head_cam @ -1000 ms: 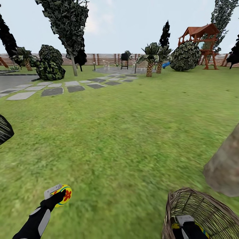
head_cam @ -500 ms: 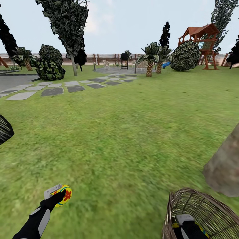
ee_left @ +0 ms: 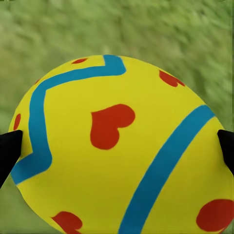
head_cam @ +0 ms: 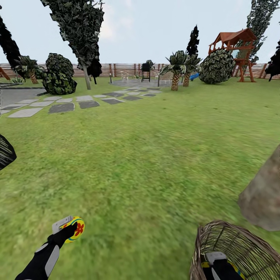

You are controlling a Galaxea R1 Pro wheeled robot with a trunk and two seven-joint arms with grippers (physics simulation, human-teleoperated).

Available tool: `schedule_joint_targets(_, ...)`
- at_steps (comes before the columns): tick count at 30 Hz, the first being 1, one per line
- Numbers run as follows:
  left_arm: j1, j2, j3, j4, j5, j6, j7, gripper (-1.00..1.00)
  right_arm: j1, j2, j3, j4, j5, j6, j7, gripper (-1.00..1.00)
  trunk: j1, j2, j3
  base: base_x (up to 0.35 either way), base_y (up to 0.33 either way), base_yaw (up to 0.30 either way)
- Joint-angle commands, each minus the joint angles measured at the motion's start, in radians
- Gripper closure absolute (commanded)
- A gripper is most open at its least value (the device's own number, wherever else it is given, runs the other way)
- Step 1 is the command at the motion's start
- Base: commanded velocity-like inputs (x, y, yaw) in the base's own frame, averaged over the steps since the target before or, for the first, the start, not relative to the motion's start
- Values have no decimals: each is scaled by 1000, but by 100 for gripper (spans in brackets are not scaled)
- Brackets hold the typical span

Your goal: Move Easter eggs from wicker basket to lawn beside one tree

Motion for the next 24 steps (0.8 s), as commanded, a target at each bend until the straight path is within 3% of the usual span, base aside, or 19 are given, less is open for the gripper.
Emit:
schedule_joint_targets(1,-1,-1,4,-1,10,6,-7,100,0,0,3,-1,-2,5,-1,100,-1,0,3,0,0,0)
schedule_joint_targets(4,-1,-1,-10,32,10,6,-7,100,0,0,2,1,-3,5,-1,100,-2,1,15,0,0,0)
schedule_joint_targets(6,-1,0,-66,37,11,6,-6,100,0,0,3,1,-3,5,-1,100,-3,1,22,0,0,0)
schedule_joint_targets(8,0,0,-88,38,11,5,-6,100,0,0,2,1,-2,5,-1,100,-4,2,30,0,0,0)
schedule_joint_targets(24,0,0,-88,22,21,12,-5,100,0,6,2,6,-2,4,-1,100,-11,5,92,-52,0,0)
